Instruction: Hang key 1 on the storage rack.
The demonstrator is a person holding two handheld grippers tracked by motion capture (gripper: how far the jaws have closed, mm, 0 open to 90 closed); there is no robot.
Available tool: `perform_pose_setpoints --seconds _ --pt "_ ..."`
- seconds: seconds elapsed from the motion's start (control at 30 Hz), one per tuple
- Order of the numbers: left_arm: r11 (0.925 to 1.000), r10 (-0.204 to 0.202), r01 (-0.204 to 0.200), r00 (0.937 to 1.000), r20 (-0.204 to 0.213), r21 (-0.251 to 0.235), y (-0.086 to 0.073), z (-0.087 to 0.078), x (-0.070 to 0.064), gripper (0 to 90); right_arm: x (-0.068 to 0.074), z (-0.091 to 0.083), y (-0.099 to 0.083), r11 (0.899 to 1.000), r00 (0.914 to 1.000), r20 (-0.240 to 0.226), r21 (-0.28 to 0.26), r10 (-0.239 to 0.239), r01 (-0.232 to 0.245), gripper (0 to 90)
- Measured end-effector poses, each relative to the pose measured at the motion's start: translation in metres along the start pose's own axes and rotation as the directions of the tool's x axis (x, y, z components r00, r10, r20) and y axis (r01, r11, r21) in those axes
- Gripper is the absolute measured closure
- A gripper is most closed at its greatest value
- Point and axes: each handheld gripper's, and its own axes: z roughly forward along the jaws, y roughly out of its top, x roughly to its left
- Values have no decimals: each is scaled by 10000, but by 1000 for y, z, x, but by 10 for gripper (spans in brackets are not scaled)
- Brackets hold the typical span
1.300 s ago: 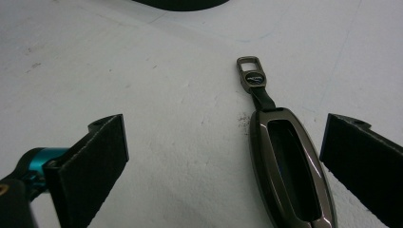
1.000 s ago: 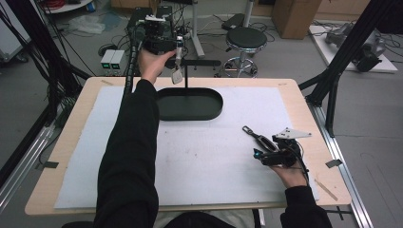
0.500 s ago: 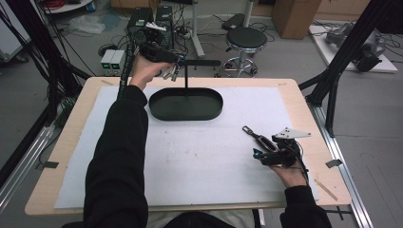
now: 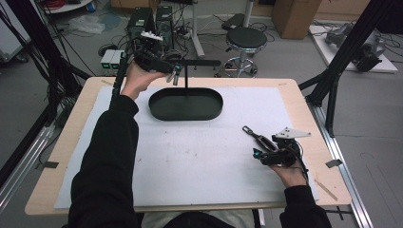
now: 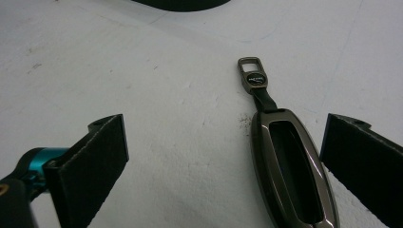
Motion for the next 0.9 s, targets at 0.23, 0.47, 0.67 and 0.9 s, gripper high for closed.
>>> perform_pose_setpoints --seconds 0.23,0.47,0.67,0.9 --pt "9997 179 -181 9997 135 160 -11 -2 -6 20 0 0 0 10000 10000 -9 4 0 0 14" --pt "9995 200 -203 9997 146 241 -23 -7 -6 20 0 0 0 10000 10000 -12 1 11 -11 14" --pt "9990 225 -231 9996 145 392 -36 -12 -8 20 0 0 0 10000 10000 11 17 -8 8 14" --pt "9987 288 -296 9994 190 413 -48 -21 -10 20 0 0 0 10000 10000 13 12 7 -7 14"
